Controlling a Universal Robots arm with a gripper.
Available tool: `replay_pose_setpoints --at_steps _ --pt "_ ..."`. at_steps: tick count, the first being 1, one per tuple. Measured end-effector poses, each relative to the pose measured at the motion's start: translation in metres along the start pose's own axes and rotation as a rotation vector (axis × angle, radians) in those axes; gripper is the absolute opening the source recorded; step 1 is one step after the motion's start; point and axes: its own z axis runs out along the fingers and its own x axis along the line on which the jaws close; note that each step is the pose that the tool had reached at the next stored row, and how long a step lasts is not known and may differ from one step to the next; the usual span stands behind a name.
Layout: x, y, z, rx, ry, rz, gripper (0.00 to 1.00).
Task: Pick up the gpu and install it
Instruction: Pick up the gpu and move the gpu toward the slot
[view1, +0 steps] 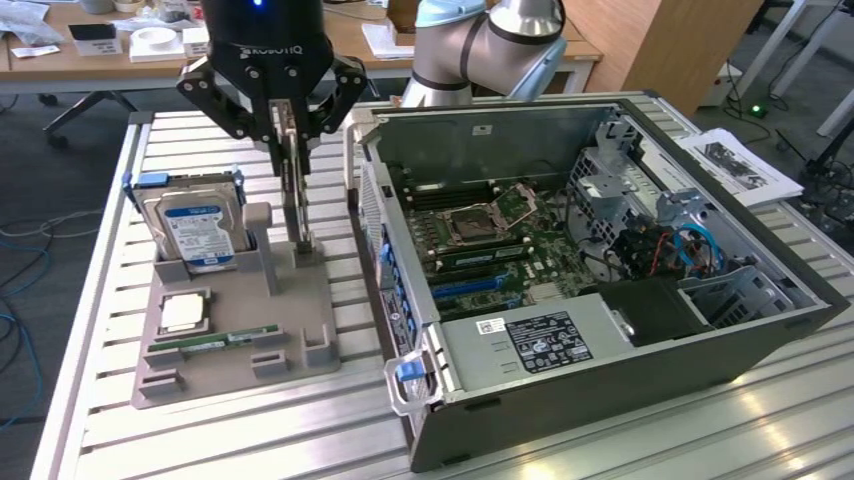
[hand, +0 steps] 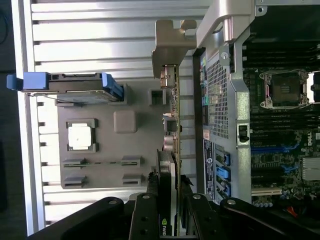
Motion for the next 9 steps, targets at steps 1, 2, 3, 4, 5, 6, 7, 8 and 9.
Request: replay_pose_setpoints --at_steps 1,2,3,4,5,6,7,8,9 --pt "0.0 0.0 0.0 0.0 0.0 0.0 0.27" --pt "0.0 0.0 -0.0001 0.0 0.0001 0.0 0.27" --pt "0.0 0.0 -0.0001 0.0 0.0001 0.0 0.27" --pt "0.0 0.0 -0.0001 0.0001 0.0001 0.0 0.27" --pt "0.0 0.0 -0.0001 0.0001 0.0001 0.0 0.27" --pt "0.0 0.0 -0.0001 0.0001 0.0001 0.0 0.27" --pt "0.0 0.0 -0.0001 0.0001 0.0001 0.0 0.27" --pt "-0.0003 0.0 -0.0002 0.0002 0.0003 0.0 0.27" --pt "-0.0009 0.0001 -0.0002 0.0003 0.0003 0.0 0.27"
